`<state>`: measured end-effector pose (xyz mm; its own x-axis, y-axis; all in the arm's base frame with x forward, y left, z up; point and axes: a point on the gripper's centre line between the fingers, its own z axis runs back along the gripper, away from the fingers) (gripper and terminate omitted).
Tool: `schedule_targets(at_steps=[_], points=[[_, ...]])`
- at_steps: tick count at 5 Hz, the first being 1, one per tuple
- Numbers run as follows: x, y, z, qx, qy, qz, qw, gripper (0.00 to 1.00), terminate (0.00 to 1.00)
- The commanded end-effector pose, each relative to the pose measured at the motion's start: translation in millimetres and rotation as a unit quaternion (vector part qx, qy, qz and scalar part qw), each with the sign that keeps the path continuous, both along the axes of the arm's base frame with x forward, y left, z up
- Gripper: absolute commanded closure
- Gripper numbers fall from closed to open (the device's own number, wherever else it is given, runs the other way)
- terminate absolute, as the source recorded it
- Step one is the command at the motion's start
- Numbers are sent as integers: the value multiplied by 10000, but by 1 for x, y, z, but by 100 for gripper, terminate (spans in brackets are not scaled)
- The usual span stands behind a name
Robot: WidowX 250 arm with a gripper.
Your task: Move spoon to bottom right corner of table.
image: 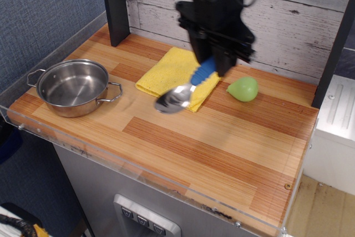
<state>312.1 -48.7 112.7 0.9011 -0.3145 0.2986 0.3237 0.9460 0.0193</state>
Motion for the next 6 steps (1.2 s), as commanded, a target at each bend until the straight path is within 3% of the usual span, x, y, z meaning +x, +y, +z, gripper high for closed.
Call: schedule_targets(at_steps=[1, 3, 6], points=[[-21, -40, 1, 38, -130, -498, 9987, 100, 0], [-23, -62, -38, 182, 166, -760, 9968, 100, 0], [-14, -52, -95, 340, 687, -677, 9948, 100, 0]])
